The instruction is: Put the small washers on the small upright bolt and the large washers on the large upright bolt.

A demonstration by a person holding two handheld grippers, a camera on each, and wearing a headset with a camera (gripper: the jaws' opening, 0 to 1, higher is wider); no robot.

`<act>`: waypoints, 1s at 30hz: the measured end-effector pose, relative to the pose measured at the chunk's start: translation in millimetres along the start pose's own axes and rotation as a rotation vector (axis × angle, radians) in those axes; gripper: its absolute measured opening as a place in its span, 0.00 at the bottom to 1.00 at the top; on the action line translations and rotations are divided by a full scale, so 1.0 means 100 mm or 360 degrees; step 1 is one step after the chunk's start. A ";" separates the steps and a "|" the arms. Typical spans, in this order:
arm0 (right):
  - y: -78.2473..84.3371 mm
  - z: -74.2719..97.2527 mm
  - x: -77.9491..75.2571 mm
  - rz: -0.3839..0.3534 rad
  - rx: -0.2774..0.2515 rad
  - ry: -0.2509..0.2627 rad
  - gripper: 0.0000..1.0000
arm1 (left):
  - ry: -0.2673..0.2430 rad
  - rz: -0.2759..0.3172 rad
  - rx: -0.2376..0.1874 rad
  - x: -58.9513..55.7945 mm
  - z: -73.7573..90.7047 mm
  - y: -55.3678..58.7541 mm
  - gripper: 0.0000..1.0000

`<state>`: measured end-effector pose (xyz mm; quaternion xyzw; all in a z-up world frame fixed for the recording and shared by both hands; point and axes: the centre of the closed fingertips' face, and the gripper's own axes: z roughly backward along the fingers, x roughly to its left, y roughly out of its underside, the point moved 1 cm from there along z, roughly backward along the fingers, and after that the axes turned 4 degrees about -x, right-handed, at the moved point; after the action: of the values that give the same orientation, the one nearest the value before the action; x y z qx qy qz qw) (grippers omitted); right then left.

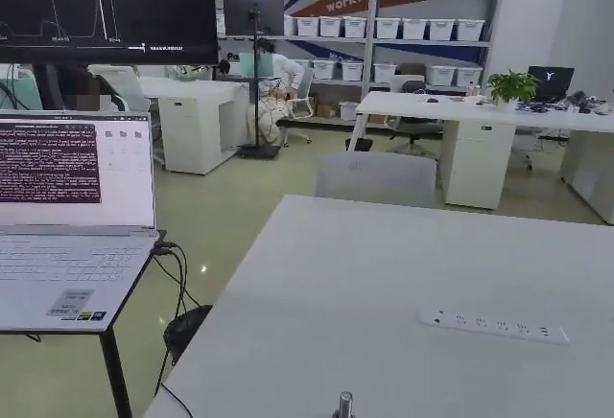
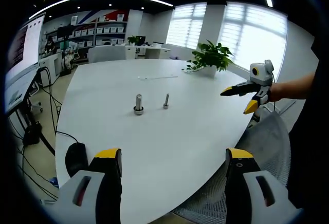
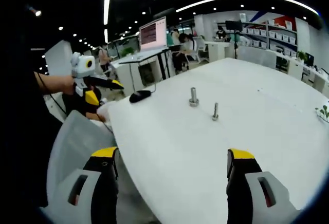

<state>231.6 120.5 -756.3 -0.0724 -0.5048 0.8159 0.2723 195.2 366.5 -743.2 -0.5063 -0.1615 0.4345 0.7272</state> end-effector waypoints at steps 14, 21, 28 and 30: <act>0.01 -0.07 0.05 -0.0039 0.0021 -0.0064 0.97 | 0.0009 -0.0008 0.0012 -0.02 -0.08 -0.02 0.84; 0.08 0.04 0.08 -0.0053 0.0017 -0.0033 0.97 | 0.0046 -0.0045 0.0040 -0.07 -0.13 0.02 0.84; 0.09 0.15 0.02 -0.0094 -0.0009 0.0027 0.96 | 0.0058 -0.0055 0.0045 -0.06 -0.13 0.01 0.83; 0.08 0.16 0.01 -0.0100 -0.0021 0.0041 0.96 | 0.0059 -0.0057 0.0045 -0.06 -0.13 0.01 0.83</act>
<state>221.2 105.4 -755.2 -0.0686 -0.5088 0.8026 0.3039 199.9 354.3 -748.2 -0.5010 -0.1510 0.4141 0.7448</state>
